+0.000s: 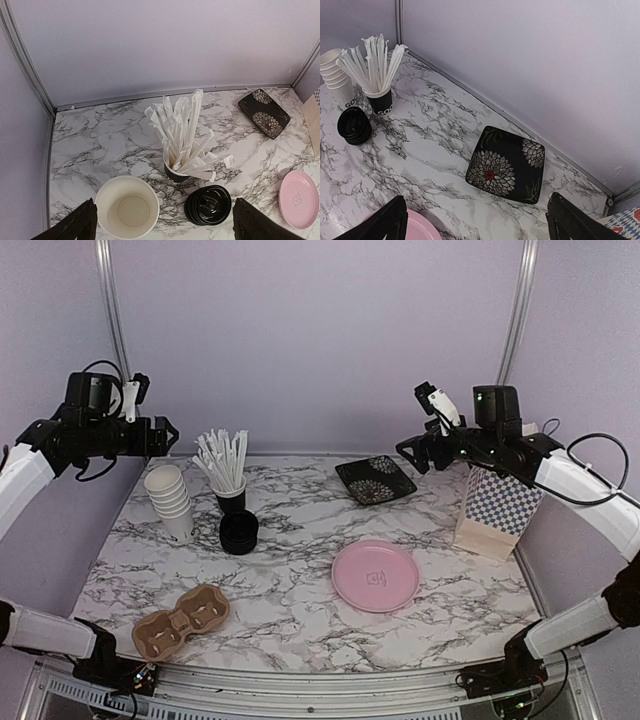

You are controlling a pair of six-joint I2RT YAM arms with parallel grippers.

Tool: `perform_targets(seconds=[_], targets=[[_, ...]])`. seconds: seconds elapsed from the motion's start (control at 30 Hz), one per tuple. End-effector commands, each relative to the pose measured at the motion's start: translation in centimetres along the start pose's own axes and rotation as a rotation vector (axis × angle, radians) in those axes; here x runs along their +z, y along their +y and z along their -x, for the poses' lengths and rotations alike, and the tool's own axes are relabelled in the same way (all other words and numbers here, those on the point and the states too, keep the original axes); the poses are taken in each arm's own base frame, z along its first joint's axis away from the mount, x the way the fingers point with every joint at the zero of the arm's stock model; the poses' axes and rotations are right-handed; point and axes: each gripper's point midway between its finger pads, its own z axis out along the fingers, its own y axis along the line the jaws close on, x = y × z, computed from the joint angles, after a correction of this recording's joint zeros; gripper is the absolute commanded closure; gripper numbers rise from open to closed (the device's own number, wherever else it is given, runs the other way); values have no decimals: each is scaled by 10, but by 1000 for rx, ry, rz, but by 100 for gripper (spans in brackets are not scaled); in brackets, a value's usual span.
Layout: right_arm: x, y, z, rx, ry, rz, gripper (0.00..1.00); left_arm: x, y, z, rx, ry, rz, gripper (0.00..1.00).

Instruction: Pack the takeout coffee

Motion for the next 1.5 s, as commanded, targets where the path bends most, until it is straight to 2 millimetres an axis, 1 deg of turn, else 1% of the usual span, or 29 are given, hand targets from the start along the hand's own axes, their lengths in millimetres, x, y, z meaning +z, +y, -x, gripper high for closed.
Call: perform_targets(seconds=[0.0, 0.1, 0.27, 0.33, 0.43, 0.47, 0.53, 0.57, 0.63, 0.7, 0.73, 0.77, 0.9, 0.97, 1.03, 1.2, 1.27, 1.37, 1.47], targets=[[-12, -10, 17, 20, -65, -61, 2, -6, 5, 12, 2, -68, 32, 4], [-10, -12, 14, -11, -53, -76, 1, -5, 8, 10, 4, -69, 45, 2], [-13, 3, 10, -43, -48, 6, 2, -8, 8, 11, 11, -88, 46, 1], [-14, 18, 5, -96, -37, 85, 1, -8, 6, 9, 19, -86, 35, 1], [-15, 48, -13, -212, -16, 252, 2, -3, -4, -2, 48, -35, -26, 1], [-15, 57, -20, -227, -8, 304, 2, -1, -6, -5, 53, -5, -38, 3], [-14, 77, -34, -264, 15, 396, 4, 5, -5, -14, 51, 71, -27, 10], [-13, 88, -41, -289, 34, 436, 6, 9, -5, -19, 58, 113, -20, 17], [-9, 112, -56, -349, 71, 497, 12, 15, -4, -28, 67, 181, 2, 27], [-7, 127, -65, -388, 93, 532, 17, 19, -6, -35, 69, 224, 0, 33], [-6, 131, -67, -395, 95, 544, 18, 20, -7, -37, 67, 236, -2, 36], [-6, 134, -67, -399, 93, 557, 19, 21, -3, -38, 67, 243, 27, 37], [-6, 138, -67, -404, 89, 578, 22, 28, 11, -38, 66, 263, 118, 48], [-6, 139, -68, -404, 96, 582, 24, 32, 16, -42, 69, 295, 148, 49], [-6, 139, -71, -402, 103, 584, 25, 38, 16, -47, 65, 324, 150, 49], [-7, 139, -75, -402, 106, 577, 25, 50, 14, -63, 60, 383, 135, 56], [-6, 138, -76, -401, 109, 573, 25, 53, 13, -70, 63, 405, 130, 56], [-6, 138, -79, -402, 113, 567, 25, 59, 12, -80, 65, 437, 120, 61], [-5, 138, -81, -402, 115, 565, 26, 65, 16, -88, 66, 463, 140, 68]])
